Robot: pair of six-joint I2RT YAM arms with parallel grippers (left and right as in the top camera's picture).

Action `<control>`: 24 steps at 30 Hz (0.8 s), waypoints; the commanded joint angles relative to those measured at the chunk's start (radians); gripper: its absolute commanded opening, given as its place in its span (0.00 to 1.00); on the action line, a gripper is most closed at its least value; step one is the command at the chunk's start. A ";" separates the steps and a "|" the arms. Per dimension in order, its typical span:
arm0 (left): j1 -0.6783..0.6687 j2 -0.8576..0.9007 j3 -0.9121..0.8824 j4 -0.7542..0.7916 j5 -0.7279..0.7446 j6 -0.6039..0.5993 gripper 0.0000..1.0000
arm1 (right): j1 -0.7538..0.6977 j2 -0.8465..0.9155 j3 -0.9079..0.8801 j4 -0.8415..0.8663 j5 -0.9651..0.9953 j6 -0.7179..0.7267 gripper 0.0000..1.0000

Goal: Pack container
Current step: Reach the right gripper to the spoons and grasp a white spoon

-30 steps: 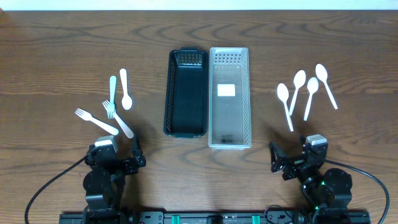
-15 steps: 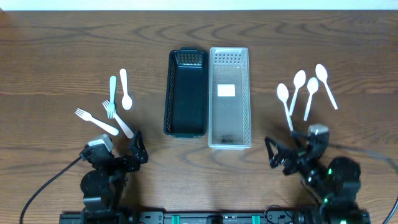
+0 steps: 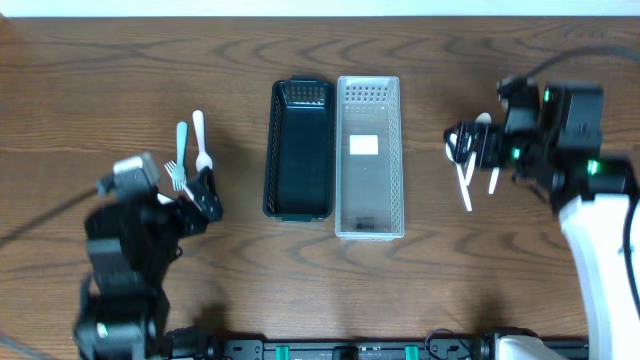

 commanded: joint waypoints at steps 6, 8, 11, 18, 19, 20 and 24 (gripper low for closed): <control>0.001 0.414 0.311 -0.222 0.006 0.139 0.98 | -0.164 0.201 0.159 0.008 0.170 -0.104 0.95; 0.001 0.474 0.321 -0.231 0.006 0.138 0.98 | -0.217 0.256 0.168 0.013 0.217 -0.117 0.95; 0.001 0.532 0.321 -0.242 0.006 0.139 0.98 | -0.278 0.349 0.185 0.020 0.217 -0.167 0.92; 0.001 0.594 0.320 -0.272 -0.111 0.138 0.98 | -0.311 0.562 0.264 0.057 0.259 -0.292 0.85; 0.001 0.597 0.320 -0.279 -0.111 0.138 0.98 | -0.311 0.589 0.282 0.058 0.267 -0.308 0.84; 0.001 0.598 0.319 -0.282 -0.111 0.138 0.98 | -0.311 0.614 0.301 0.056 0.271 -0.327 0.84; 0.001 0.600 0.319 -0.283 -0.111 0.138 0.98 | -0.311 0.689 0.346 0.058 0.293 -0.336 0.81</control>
